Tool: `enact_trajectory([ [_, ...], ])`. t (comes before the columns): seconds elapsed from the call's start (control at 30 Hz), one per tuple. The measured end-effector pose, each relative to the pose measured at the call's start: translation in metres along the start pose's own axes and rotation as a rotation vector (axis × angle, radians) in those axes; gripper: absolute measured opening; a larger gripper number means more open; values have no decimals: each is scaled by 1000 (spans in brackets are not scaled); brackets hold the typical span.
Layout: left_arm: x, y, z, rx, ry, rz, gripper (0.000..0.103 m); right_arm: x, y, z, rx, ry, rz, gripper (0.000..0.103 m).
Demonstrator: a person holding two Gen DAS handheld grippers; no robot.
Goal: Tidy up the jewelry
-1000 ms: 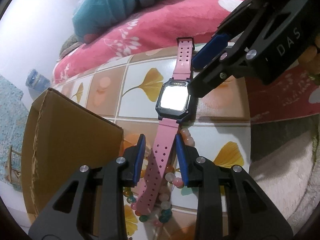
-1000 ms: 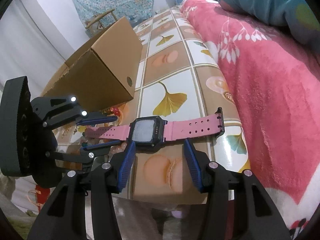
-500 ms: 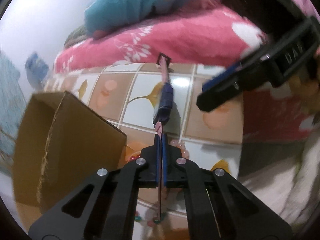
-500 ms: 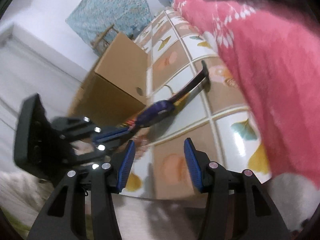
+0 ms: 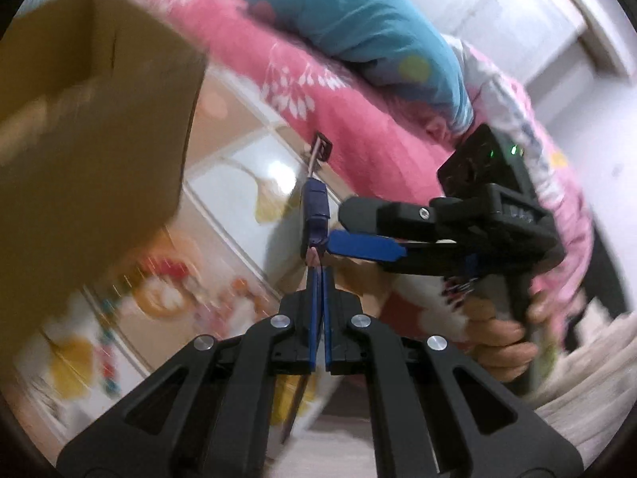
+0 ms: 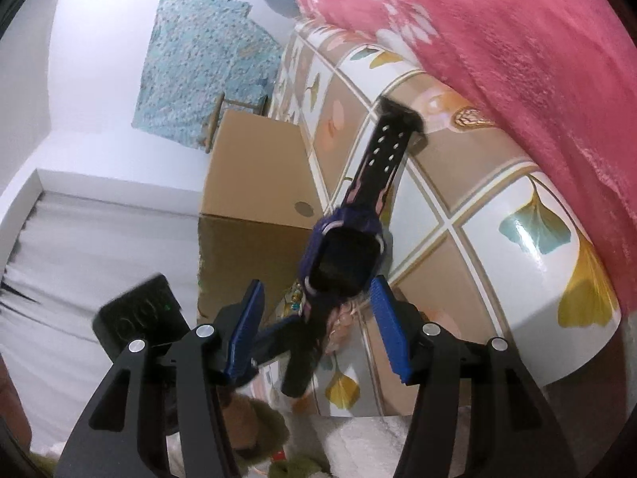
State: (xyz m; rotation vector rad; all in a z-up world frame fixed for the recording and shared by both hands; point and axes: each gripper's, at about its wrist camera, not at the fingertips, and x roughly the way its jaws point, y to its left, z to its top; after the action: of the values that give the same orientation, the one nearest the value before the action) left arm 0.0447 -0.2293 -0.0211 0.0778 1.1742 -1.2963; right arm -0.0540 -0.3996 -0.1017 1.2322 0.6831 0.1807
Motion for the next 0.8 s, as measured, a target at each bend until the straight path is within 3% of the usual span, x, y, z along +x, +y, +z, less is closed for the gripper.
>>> enact_trajectory([
  [0.17, -2, 14, -16, -169, -7, -69, 2, -1, 3, -4, -12, -3, -11, 54],
  [0.27, 0, 16, -21, -205, -2, -78, 2, -4, 0, -8, -11, -5, -21, 54],
  [0.47, 6, -3, -27, -85, 17, 124, 4, -4, -4, -10, -15, 0, -42, 54],
  [0.63, 6, -20, -30, 12, 11, 209, 26, -1, -2, -9, -20, 5, -51, 54],
  [0.8, 20, -45, -33, 162, 42, 349, 31, 2, -1, -11, -19, 9, -53, 54],
])
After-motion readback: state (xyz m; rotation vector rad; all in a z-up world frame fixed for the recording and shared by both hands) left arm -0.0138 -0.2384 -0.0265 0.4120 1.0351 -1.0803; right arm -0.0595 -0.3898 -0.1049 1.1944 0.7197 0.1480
